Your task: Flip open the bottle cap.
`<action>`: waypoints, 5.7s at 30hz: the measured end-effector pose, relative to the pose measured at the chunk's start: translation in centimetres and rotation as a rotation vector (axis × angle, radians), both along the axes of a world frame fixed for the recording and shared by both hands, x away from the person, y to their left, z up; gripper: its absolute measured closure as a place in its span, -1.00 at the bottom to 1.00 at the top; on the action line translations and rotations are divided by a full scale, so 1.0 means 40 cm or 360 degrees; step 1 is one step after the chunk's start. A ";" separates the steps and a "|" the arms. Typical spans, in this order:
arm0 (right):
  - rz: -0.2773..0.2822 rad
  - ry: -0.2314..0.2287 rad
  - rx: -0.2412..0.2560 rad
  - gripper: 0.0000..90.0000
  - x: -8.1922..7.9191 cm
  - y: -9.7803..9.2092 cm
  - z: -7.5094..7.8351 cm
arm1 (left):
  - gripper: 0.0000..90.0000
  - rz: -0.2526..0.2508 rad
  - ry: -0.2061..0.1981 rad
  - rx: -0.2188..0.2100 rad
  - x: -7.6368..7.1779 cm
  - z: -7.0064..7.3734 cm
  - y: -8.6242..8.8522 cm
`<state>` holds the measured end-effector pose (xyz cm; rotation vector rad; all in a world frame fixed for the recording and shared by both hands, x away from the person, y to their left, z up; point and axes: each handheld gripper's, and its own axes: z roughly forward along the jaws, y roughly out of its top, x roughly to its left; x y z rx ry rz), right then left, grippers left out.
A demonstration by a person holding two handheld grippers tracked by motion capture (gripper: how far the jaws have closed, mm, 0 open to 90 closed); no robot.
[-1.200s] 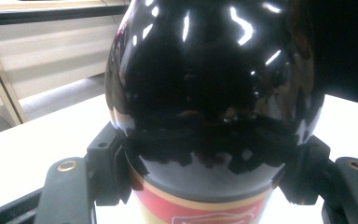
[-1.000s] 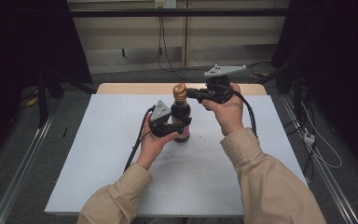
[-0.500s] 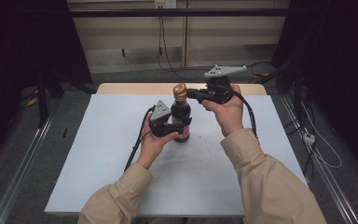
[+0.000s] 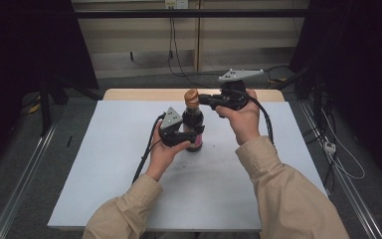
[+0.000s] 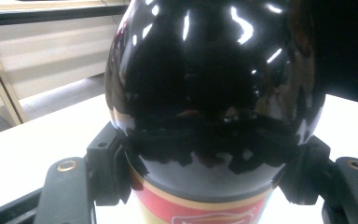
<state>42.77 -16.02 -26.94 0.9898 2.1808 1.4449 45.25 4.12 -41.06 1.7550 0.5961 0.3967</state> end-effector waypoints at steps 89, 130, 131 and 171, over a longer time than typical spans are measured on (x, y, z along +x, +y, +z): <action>-0.0040 -0.0104 0.0074 0.84 0.009 0.025 0.029 | -0.34 0.0004 -0.0004 -0.0049 -0.004 -0.009 0.004; 0.0012 -0.0089 0.0115 -0.34 -0.106 -0.088 -0.106 | -0.86 0.0013 0.0216 0.0043 -0.053 0.060 0.135; 0.0009 -0.0087 0.0110 -0.35 -0.111 -0.090 -0.112 | -0.87 0.0012 0.0218 0.0019 -0.057 0.063 0.140; -0.0027 -0.0017 0.0118 -0.49 -0.319 -0.232 -0.382 | -0.94 -0.0073 0.0166 0.0138 -0.216 0.010 0.348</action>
